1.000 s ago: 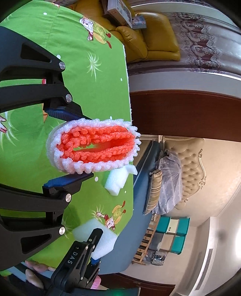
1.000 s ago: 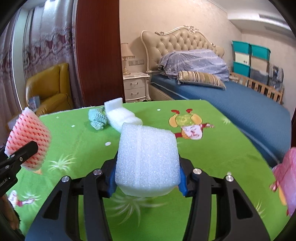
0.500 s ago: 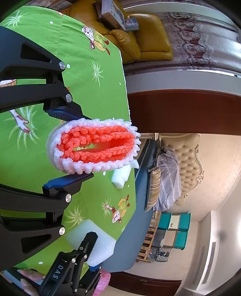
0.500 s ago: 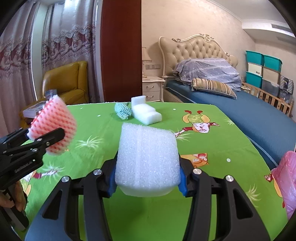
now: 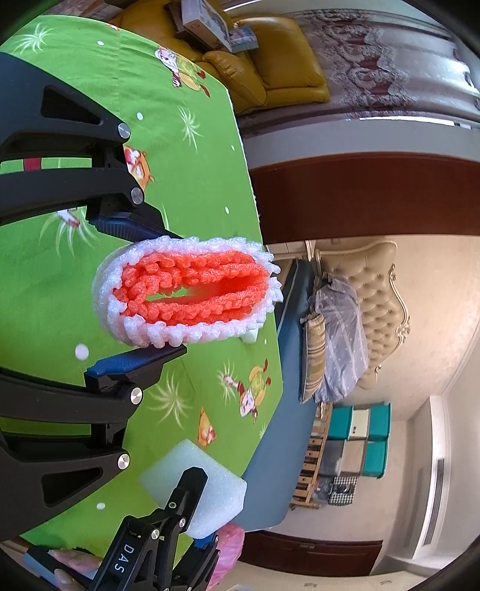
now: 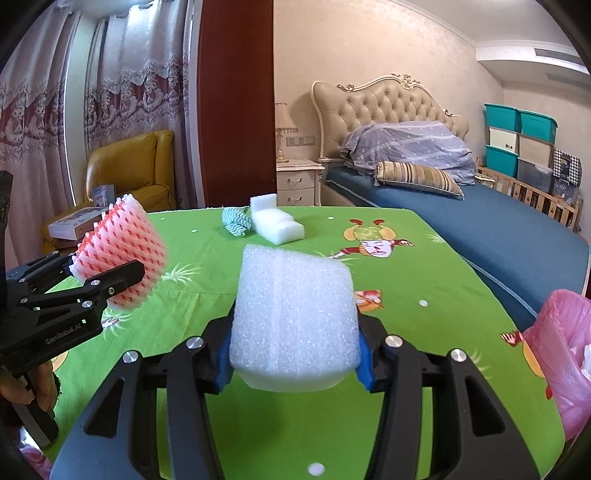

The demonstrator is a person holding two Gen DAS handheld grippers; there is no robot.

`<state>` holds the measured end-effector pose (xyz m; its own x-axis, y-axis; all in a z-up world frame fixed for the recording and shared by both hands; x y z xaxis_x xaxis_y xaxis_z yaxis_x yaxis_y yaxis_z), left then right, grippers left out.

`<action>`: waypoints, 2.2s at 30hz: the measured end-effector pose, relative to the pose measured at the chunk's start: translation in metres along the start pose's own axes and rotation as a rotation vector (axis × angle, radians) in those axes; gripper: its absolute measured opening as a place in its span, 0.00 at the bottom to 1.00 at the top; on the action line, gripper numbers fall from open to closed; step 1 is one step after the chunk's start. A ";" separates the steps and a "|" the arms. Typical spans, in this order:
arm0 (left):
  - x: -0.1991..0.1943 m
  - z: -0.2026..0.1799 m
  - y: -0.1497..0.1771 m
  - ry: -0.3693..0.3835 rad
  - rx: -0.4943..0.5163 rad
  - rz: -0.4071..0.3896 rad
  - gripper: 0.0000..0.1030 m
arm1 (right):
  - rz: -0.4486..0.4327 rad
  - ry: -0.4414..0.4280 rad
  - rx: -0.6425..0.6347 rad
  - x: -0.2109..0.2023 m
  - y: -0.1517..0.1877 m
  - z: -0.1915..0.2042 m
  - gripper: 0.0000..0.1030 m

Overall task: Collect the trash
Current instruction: 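Carry the fruit net and foam block over the pink bin and open both tools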

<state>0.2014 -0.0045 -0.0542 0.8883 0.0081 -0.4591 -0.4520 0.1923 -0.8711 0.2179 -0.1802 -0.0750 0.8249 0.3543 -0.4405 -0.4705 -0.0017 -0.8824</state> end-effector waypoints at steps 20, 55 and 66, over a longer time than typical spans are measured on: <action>-0.009 -0.093 -0.013 0.166 0.136 -0.047 0.47 | -0.083 0.167 -0.011 -0.074 0.020 -0.073 0.48; 0.065 -0.398 -0.129 0.728 0.317 -0.036 0.47 | -0.195 0.526 0.284 -0.150 0.014 -0.374 0.49; 0.092 -0.433 -0.158 0.783 0.211 -0.066 0.86 | -0.207 0.461 0.341 -0.113 -0.017 -0.428 0.73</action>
<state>0.3197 -0.4591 -0.0340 0.5629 -0.6836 -0.4645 -0.3061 0.3496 -0.8855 0.2669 -0.6208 -0.0814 0.9248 -0.1258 -0.3591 -0.2970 0.3510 -0.8880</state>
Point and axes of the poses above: each gripper's, at about its wrist camera, not at the fingertips, and x roughly the way its jaws point, z to its left, y to its underside, the point moved 4 cm from there along x, roughly the way its jaws point, and after that the axes turned 9 degrees about x, right-handed, at the moved point
